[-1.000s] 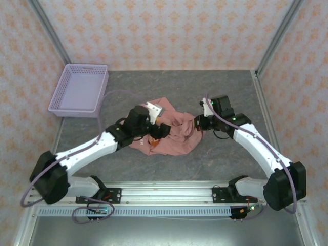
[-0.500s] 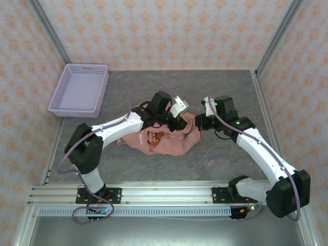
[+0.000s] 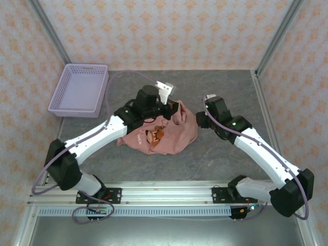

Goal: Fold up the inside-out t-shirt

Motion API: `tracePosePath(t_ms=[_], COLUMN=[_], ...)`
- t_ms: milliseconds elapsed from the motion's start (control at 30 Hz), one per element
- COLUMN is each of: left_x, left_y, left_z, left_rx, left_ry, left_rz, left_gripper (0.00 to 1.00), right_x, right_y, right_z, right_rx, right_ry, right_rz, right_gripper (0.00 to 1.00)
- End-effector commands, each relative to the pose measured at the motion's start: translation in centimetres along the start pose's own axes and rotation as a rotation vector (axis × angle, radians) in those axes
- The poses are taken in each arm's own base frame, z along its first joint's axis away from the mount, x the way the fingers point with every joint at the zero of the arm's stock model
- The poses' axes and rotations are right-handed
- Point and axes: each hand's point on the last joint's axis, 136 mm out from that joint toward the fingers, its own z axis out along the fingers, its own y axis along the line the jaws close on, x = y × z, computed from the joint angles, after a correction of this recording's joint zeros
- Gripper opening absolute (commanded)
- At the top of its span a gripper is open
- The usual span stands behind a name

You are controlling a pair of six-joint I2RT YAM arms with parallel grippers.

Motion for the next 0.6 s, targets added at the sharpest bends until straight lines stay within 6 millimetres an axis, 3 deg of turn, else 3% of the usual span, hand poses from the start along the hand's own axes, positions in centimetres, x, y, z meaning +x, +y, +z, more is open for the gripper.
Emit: tracePosePath(t_ms=[0, 133, 200, 400, 567], left_x=[-0.4, -0.8, -1.0, -1.3, -1.9], left_y=[0.7, 0.5, 0.5, 0.4, 0.2], left_z=[-1.3, -2.4, -2.6, -2.7, -3.0], left_rx=[-0.092, -0.126, -0.137, -0.154, -0.151], left_ry=[-0.037, -0.043, -0.045, -0.044, -0.060], left_rz=[-0.104, -0.111, -0.118, -0.128, -0.135], left_gripper=[0.00, 0.00, 0.00, 0.00, 0.00], right_x=[-0.3, -0.1, 0.3, 2.6, 4.5], right_y=[2.8, 7.9, 9.4, 10.9, 10.7], right_z=[-0.7, -1.1, -1.3, -0.3, 3.5], right_rx=[-0.131, -0.367, -0.428, -0.417, -0.310], right_ry=[-0.078, -0.129, -0.153, -0.158, -0.126], right_rz=[0.015, 0.022, 0.009, -0.027, -0.014], right_gripper=[0.49, 0.52, 0.53, 0.53, 0.53])
